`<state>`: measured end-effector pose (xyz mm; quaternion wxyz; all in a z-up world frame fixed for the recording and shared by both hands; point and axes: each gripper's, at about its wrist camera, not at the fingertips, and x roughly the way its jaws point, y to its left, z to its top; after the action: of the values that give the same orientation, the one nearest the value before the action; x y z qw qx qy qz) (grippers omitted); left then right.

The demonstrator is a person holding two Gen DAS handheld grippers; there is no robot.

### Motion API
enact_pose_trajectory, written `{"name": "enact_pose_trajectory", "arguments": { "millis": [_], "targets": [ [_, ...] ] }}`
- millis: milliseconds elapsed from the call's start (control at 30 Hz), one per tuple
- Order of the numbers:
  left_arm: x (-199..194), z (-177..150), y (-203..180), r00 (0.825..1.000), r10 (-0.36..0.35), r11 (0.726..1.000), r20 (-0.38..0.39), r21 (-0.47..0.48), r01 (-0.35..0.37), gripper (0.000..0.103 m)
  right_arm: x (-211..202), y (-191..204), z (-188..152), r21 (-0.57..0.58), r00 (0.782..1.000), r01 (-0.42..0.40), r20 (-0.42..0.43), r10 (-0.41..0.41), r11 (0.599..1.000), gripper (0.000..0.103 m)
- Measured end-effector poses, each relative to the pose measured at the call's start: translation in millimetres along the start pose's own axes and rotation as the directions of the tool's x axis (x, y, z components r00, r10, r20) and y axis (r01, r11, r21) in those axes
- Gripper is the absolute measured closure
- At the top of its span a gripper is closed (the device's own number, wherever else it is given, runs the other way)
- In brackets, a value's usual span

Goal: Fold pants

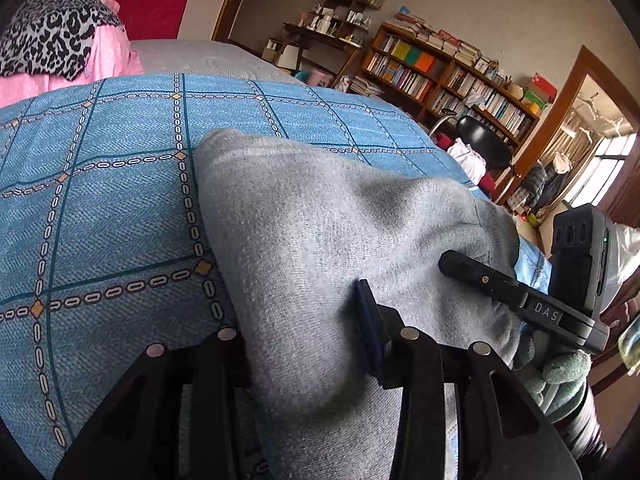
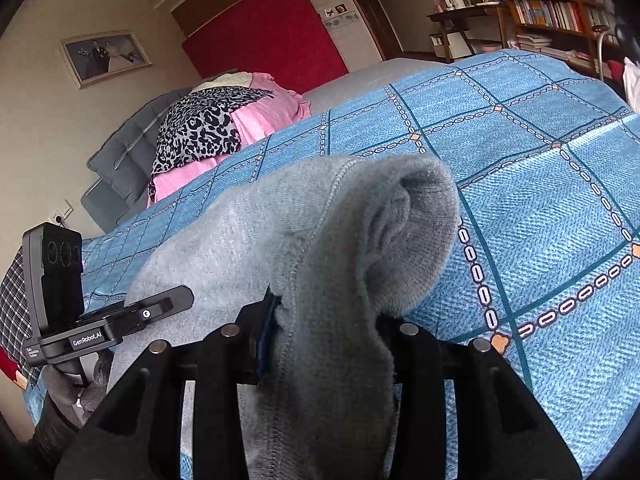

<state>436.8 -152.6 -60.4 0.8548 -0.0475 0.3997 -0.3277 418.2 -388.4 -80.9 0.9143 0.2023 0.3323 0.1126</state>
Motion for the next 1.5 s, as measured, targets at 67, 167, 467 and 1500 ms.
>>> {"name": "enact_pose_trajectory", "arguments": {
  "millis": [67, 167, 467, 1500],
  "targets": [
    [1, -3, -3, 0.999, 0.041, 0.998, -0.002, 0.039, -0.041, 0.057, 2, -1, -2, 0.004, 1.0, 0.007, -0.008, -0.007, 1.0, 0.062],
    [3, -8, -10, 0.993, 0.115, 0.987, 0.005, 0.116, -0.115, 0.053, 3, -1, -5, 0.009, 1.0, 0.017, -0.017, -0.016, 1.0, 0.058],
    [12, -21, -17, 0.977, 0.212, 0.954, 0.022, 0.212, -0.212, 0.044, 5, -8, -6, 0.033, 0.999, 0.036, -0.032, -0.035, 0.999, 0.051],
    [13, -24, -22, 0.95, 0.307, 0.923, 0.051, 0.229, -0.31, 0.024, -58, -5, -44, 0.037, 0.991, 0.133, -0.022, -0.132, 0.99, 0.031]
  ]
}}
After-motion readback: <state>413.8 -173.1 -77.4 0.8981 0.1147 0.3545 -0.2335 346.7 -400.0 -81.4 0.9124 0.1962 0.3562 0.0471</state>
